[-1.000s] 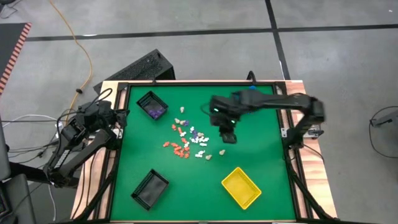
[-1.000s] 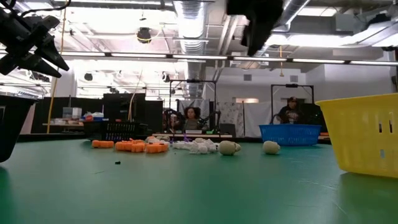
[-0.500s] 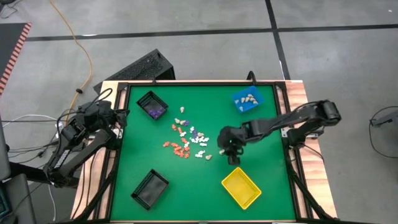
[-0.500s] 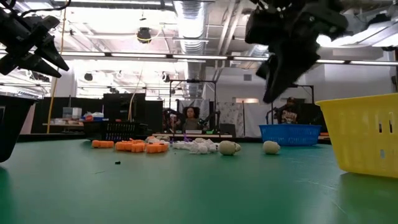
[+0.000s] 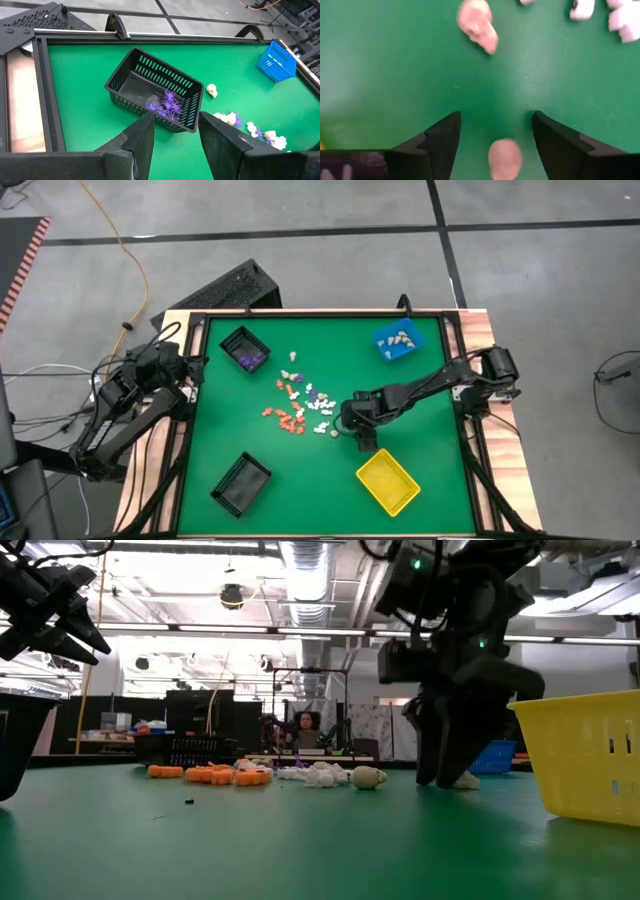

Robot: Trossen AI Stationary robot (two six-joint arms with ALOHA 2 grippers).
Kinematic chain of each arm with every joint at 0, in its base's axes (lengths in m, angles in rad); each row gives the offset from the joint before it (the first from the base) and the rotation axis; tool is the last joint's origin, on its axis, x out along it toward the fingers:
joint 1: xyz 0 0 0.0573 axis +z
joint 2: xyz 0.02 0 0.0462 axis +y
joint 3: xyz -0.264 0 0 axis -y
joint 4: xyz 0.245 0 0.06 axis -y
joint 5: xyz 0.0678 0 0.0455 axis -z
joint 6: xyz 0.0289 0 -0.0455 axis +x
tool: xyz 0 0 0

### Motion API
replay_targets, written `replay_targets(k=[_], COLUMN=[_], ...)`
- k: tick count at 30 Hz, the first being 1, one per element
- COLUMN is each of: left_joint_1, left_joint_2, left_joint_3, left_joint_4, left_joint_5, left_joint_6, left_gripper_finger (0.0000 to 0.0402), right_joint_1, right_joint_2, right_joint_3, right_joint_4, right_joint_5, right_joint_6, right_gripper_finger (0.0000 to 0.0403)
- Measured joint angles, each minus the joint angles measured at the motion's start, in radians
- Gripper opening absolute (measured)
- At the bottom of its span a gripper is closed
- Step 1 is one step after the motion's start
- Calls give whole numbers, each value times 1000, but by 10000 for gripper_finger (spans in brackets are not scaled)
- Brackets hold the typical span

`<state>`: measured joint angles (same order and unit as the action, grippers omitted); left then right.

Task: Sort Halloween decoration
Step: Put the skull toy into the blue basket

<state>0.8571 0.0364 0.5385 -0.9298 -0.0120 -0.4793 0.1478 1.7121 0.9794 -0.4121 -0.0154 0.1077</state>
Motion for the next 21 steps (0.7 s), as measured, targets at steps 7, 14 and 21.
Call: replay_targets(k=[7,14,21], left_joint_1=[0,0,0], left_joint_2=[0,0,0], left_joint_3=[0,0,0], left_joint_4=[-1,-1,-1], left_joint_5=[0,0,-1], left_joint_6=[0,0,0], left_gripper_finger=[143,143,143], right_joint_1=[-6,-19,-57], right_joint_2=[25,-22,-51], right_joint_3=[4,0,-2], right_joint_4=[-43,-185,-256], right_joint_5=[3,18,18], right_joint_6=[-4,-4,-3], right_gripper_finger=[269,269,268])
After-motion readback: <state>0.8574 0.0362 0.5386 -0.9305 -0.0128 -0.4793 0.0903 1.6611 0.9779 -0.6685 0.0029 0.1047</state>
